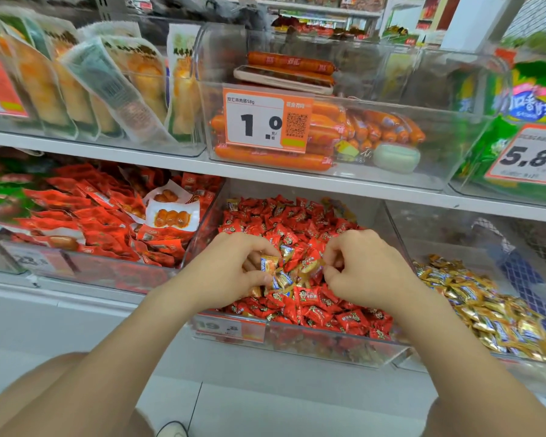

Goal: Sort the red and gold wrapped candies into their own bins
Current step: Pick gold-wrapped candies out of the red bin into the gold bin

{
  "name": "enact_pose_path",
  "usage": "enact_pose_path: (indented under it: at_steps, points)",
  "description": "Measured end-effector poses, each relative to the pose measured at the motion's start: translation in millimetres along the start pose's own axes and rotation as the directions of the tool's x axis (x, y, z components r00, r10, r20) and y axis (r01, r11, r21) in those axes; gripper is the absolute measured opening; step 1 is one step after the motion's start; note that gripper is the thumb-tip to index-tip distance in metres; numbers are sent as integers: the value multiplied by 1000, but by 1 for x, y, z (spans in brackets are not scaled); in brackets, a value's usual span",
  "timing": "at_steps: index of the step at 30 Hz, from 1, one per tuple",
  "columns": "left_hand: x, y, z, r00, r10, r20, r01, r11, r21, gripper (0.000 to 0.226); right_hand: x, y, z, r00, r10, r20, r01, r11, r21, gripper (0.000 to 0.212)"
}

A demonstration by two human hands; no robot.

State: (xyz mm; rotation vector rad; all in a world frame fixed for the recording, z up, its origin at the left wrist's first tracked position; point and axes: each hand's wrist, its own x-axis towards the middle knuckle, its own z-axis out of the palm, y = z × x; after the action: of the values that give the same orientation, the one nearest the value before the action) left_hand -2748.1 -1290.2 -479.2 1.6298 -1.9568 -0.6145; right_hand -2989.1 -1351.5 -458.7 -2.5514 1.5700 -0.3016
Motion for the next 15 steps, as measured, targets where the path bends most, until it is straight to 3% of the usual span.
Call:
enact_pose_path:
  at_steps: [5,8,10,15]
  points:
    - [2,-3,1,999,13,42,-13,1000,-6,29,7,-9,11,978,-183,97,158,961,226,25]
    - [2,-1,-2,1000,-2,19,3,997,-75,25,15,-15,30,954,-292,67,280,949,148,27]
    - [3,3,-6,999,-47,-11,46,993,-111,26,22,-15,38,958,-284,47,278,954,109,27]
    - [1,5,-13,979,-201,-38,193,970,-149,30,23,-20,39,930,-365,39,355,920,165,39]
